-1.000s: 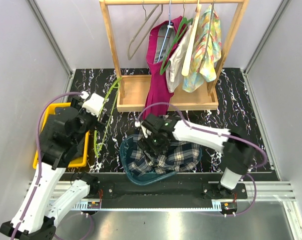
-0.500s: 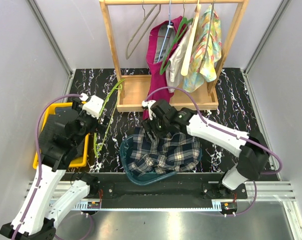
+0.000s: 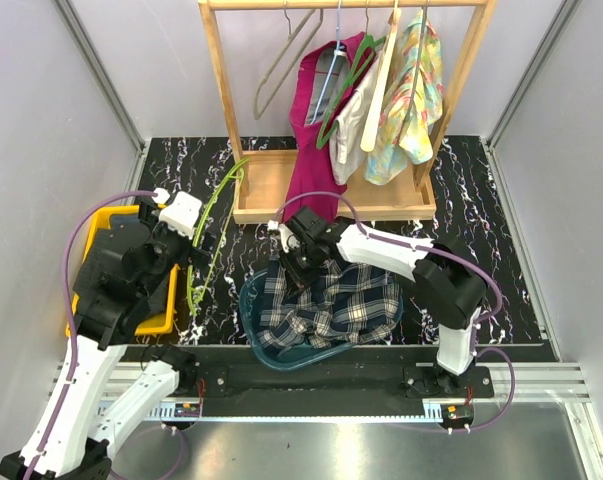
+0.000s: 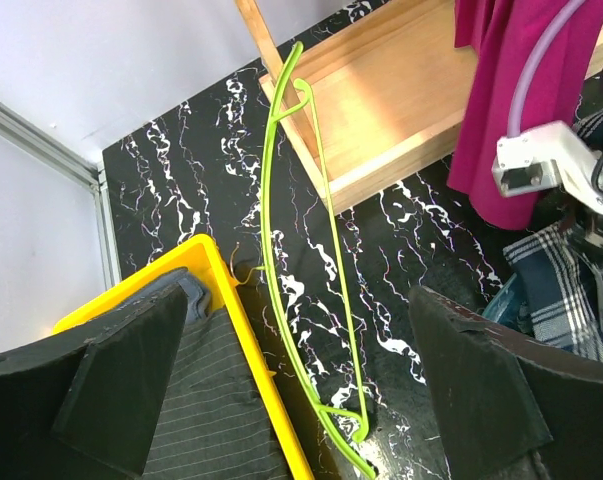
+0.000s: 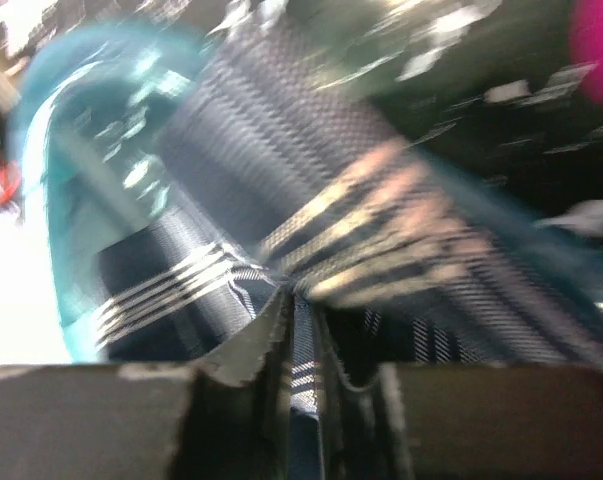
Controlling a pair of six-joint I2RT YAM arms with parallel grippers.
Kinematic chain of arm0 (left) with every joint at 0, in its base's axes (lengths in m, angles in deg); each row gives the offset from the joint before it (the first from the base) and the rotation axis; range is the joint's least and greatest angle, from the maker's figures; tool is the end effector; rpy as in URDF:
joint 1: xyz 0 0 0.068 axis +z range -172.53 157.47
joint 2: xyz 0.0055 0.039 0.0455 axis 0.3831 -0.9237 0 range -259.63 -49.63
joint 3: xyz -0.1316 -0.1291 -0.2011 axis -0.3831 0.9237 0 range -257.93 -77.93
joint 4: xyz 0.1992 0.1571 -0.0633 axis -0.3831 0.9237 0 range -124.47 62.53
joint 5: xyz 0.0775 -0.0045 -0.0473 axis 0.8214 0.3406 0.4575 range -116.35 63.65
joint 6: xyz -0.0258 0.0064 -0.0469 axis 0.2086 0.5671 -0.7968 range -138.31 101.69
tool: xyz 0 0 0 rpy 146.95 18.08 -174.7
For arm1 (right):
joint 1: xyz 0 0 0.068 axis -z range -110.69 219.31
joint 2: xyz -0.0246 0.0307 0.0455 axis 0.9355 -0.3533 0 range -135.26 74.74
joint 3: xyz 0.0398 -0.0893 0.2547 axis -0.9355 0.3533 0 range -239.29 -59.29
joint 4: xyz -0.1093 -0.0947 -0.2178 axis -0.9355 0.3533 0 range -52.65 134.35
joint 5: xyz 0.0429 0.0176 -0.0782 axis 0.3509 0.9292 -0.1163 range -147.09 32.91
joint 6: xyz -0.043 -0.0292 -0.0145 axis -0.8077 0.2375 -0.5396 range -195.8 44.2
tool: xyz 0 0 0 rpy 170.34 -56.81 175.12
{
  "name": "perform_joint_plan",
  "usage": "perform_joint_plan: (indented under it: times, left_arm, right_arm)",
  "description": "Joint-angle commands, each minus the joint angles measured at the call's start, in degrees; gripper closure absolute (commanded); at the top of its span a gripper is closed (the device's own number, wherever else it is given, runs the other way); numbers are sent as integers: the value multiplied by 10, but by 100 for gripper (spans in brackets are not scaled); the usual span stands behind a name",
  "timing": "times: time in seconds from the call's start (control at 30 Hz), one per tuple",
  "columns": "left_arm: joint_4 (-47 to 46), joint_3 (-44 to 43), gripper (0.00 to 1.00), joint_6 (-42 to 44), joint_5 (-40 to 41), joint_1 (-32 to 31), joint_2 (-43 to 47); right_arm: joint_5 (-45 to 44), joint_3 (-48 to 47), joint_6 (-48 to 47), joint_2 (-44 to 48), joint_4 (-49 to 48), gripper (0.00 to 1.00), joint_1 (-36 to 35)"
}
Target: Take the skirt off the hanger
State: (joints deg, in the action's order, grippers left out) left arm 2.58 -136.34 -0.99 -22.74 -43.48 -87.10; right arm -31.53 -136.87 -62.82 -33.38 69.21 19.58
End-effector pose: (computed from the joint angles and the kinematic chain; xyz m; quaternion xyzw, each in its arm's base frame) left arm 0.1158 -0.0419 0.3874 0.2440 0.7609 0.0061 0.6012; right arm 0.2422 0.3096 0.1975 -0.3487 0.8821 0.3045 0.0869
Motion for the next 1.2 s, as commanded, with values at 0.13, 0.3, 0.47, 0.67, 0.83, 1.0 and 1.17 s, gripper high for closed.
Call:
perform_joint_plan:
  times: [0.13,0.3,0.47,0.67,0.83,1.0,1.17]
  left_arm:
    - [-19,-37,1,-9,-9,0,-1]
    - [-26,-64,1,-12,-22,0,-14]
    - [-41,-100,1,-17,-33,0,-42]
    - [-69,-173,1,-21,-55,0,-100]
    - [-72,-194,1,-51,-71,0,-120]
    - [-46,-166,1,-42,-60,0,-89]
    - [-19,-151,1,-37,-51,0,-45]
  right_arm:
    - [-291,48,61,90,-102,78,42]
    - [-334,74,70,152,-146,78,46]
    - [-293,139,83,249,-216,68,24]
    - [-349,48,30,349,-191,36,-37]
    - [-359,-254,-7,294,-141,0,-34]
    - [-343,-538,-41,135,-134,0,23]
    - [-351,-877,-47,-84,-67,0,75]
